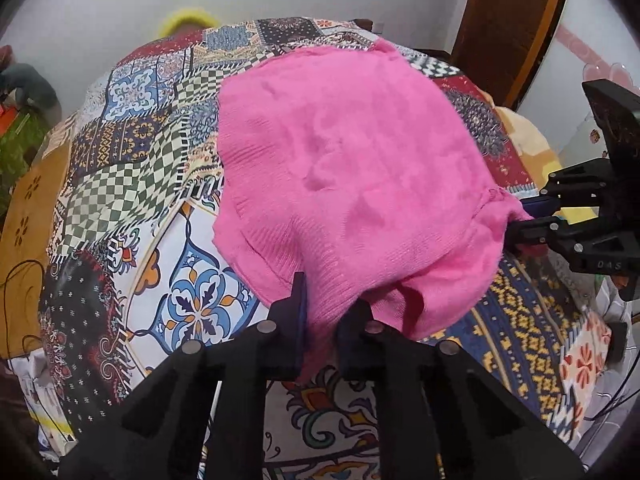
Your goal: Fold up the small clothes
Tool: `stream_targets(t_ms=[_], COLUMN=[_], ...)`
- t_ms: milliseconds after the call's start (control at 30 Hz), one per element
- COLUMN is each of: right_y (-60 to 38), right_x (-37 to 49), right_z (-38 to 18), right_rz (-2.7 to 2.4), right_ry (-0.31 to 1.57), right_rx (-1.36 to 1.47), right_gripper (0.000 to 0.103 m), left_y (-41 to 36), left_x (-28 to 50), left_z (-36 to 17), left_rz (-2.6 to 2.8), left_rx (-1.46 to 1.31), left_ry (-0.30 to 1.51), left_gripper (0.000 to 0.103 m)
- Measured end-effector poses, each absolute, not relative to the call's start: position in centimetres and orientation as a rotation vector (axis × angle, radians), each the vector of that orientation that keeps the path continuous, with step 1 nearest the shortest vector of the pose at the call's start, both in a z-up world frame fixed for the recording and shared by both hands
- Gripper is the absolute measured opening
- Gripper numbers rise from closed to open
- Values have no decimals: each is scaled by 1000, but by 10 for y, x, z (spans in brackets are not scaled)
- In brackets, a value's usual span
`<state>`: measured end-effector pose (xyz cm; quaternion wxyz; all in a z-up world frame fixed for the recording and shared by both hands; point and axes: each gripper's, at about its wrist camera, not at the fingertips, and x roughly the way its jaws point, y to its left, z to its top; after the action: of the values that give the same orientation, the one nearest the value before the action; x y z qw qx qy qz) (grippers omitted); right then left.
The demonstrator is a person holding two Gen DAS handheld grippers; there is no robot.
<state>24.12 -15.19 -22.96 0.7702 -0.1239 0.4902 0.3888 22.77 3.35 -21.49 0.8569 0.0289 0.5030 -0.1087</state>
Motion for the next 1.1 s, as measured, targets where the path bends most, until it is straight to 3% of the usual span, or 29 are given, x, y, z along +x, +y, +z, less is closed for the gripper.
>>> stream_targets(t_ms=[367,600,933,1033,1100], right_y=[-171,-168,-146,-145,-147], right_x=[278,326,421,445,456], right_z=[-168,-123,-140,-157,-161], right_rz=[835,798,737,692,624], right_ry=[930,843,920,948,935], right_rx=[-152,-154,-166,-143,-144], right_gripper=[15,14,17,20,35], left_y=[40,46,64,72,78], left_x=[262,332,447,471,480], left_z=[-159,-127,-164,-183,-187], left_rz=[-270,-276,-239,-182,-122], left_rx=[-41,-85,-120,-135,-134], left_ry=[985,957,1076,1111,1089], left_gripper=[10,10,11,17,32])
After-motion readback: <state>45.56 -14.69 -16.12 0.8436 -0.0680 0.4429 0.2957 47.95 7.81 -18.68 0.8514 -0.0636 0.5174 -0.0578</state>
